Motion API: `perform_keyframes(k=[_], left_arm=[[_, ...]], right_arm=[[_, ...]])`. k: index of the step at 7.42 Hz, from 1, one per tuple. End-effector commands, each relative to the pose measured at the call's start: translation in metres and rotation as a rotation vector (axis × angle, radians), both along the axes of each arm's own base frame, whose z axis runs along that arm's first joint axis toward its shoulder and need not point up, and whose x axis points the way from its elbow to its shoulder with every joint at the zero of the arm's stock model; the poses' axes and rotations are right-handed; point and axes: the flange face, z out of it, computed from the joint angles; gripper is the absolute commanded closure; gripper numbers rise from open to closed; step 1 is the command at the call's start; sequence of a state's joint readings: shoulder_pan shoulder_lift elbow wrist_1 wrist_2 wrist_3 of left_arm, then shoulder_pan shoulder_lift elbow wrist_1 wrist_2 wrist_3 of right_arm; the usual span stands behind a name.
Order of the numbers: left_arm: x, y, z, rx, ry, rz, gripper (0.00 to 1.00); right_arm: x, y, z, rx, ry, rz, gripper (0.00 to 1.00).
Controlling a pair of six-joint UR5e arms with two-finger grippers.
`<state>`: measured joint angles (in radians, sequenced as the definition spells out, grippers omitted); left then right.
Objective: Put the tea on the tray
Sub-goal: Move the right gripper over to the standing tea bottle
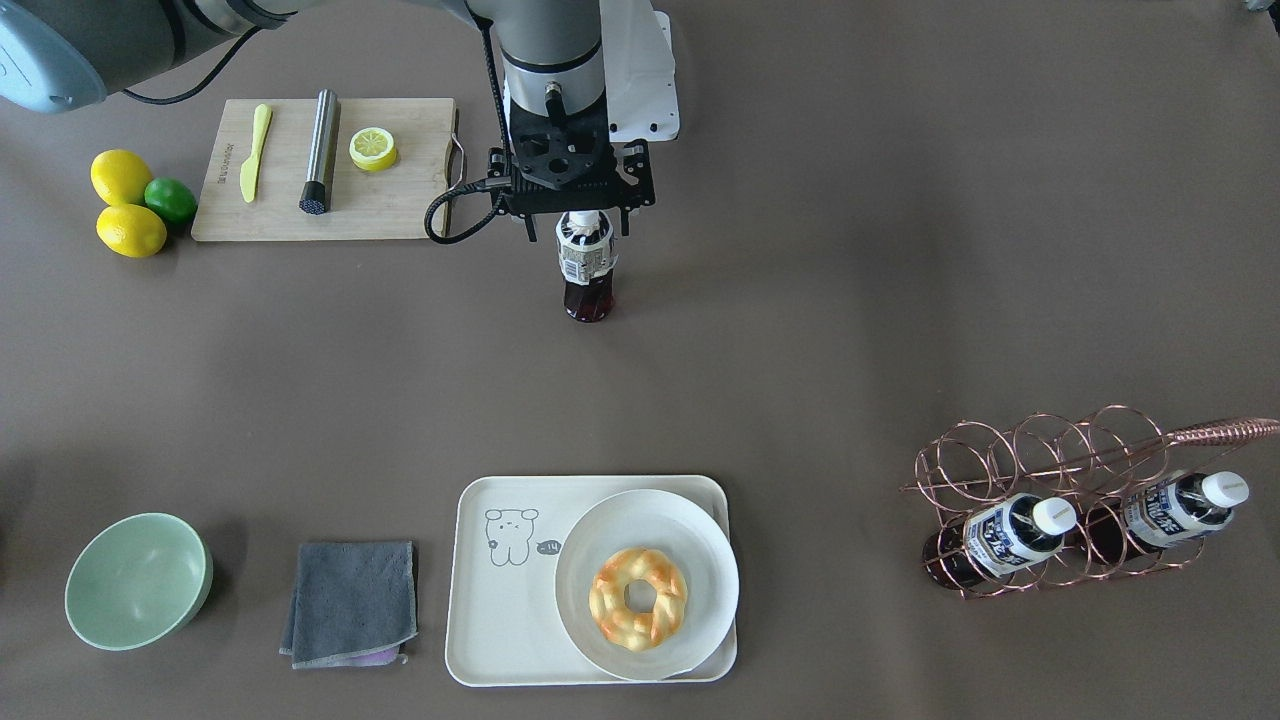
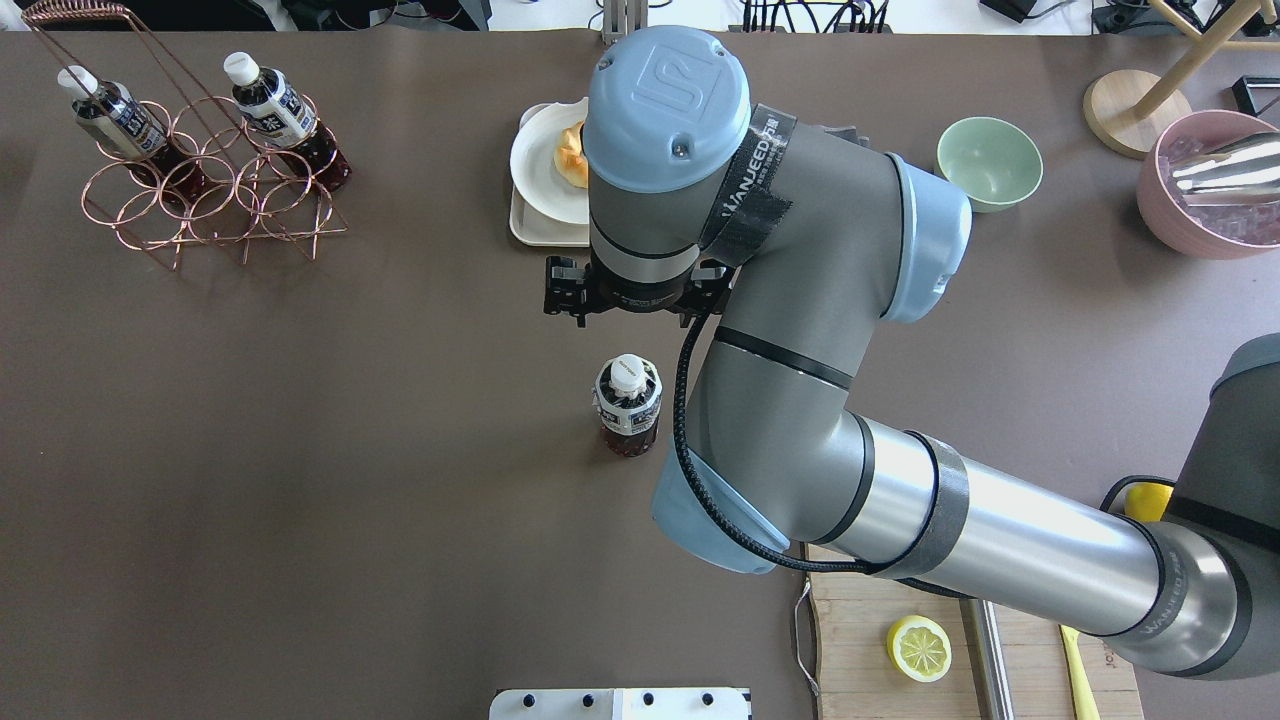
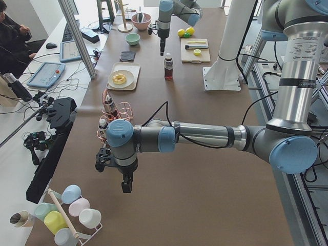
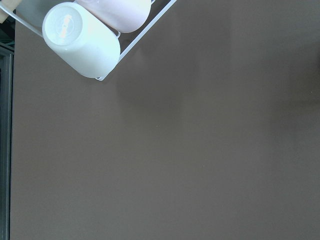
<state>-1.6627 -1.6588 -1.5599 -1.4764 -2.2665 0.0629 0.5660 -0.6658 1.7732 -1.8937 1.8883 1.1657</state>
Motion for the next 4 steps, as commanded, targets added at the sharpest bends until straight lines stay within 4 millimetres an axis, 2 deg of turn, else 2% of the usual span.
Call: perform_keyframes(k=[1,3,4], left_arm=[[0.000,-0.007,0.000,-0.001,-0.001,0.001,0.02],[0.000,-0.012,0.004,-0.007,0.001,0.001,0.02],[-0.001,-0.021,0.006,-0.006,0.001,0.001,0.02]], right_arm=[[-0.008,0.006,0.011,0.001,0.021,-0.005,0.11],[-0.013,0.011,0.012,0.006,0.027,-0.002,0.11],[-0.013,0.014,0.010,0.000,0.020,0.004,0.12]])
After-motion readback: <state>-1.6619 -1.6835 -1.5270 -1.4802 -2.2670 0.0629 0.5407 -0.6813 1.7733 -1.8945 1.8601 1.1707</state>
